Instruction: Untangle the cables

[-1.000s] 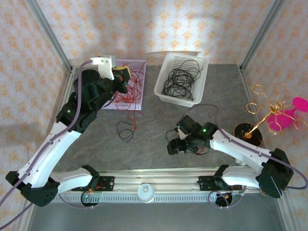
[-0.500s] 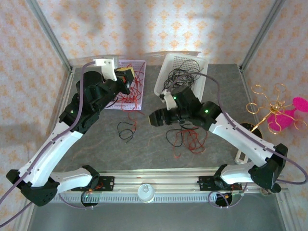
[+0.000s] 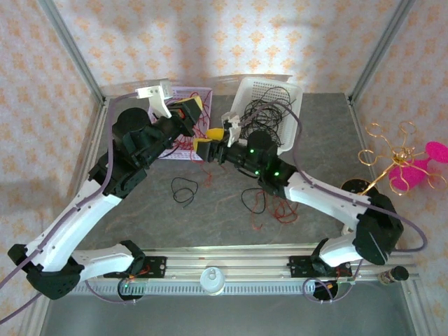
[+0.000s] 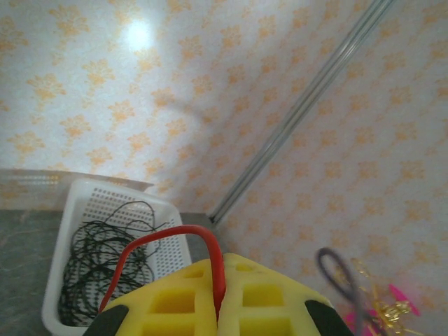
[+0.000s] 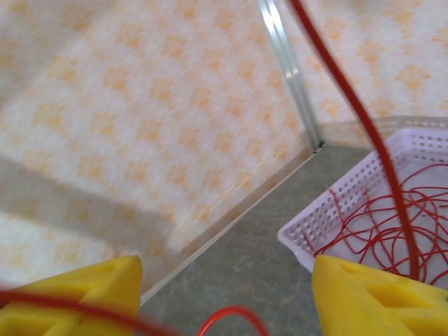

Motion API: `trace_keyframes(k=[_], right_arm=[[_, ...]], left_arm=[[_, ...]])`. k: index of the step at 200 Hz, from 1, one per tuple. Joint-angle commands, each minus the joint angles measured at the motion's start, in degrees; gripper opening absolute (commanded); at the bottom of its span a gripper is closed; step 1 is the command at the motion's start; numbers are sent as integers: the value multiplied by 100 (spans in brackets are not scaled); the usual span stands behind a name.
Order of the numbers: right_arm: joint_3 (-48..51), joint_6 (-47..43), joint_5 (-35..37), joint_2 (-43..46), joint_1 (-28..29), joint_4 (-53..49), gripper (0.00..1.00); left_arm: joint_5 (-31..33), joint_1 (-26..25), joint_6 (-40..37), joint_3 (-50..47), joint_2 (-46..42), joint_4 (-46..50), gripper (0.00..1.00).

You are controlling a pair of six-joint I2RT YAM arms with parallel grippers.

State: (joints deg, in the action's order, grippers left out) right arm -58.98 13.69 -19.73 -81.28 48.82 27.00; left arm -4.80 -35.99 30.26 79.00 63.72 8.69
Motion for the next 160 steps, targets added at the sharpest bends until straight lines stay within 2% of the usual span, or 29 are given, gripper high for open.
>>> trace_keyframes(k=[1, 10, 26, 63, 86, 106, 142, 160], right_arm=[[211, 956, 1523, -250, 126, 801, 49], [270, 1212, 1881, -362, 129, 743, 40], [469, 1465, 2154, -526, 136, 768, 33], [1175, 1732, 2138, -620, 154, 924, 28], [1605, 1765, 2025, -607, 154, 975, 17], [1952, 1768, 1970, -583, 152, 1134, 11], [2353, 1651, 1843, -582, 154, 1386, 6], [2354, 1335, 1180, -318, 153, 1388, 14]], left_arm=[[204, -87, 300, -2, -150, -420, 0], [255, -106, 296, 50, -145, -390, 0], [388, -134, 298, 205, -124, -300, 0], [524, -136, 102, 714, -22, -137, 0], [572, -133, -56, 1020, 67, -68, 0], [551, -134, -137, 1272, 150, -27, 0], [412, -134, -164, 1558, 309, 44, 0], [392, -130, -163, 1605, 359, 165, 0]])
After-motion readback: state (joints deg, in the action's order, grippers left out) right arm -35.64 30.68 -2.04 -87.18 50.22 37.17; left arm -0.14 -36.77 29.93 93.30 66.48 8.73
